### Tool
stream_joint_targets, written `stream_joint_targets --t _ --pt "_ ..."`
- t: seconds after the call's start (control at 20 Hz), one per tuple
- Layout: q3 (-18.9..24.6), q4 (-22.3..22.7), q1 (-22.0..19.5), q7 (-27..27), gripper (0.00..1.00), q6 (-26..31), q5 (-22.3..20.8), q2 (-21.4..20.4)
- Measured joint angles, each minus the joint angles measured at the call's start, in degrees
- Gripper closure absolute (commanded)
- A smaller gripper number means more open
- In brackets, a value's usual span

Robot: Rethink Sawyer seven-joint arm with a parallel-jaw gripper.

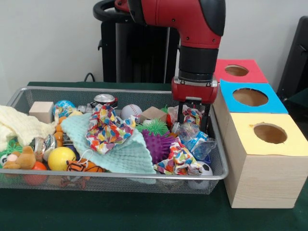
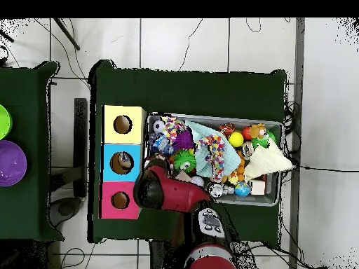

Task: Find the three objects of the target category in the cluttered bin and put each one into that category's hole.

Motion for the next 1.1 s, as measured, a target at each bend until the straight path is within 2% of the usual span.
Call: stream_joint_targets --t 0.4,1.1 --pt "0.02 -3.01 0.01 0.0 0.0 -2.47 0.01 3.71" --pt "0.58 -5.03 -0.88 0.0 0.0 -2.8 -1.09 5.59"
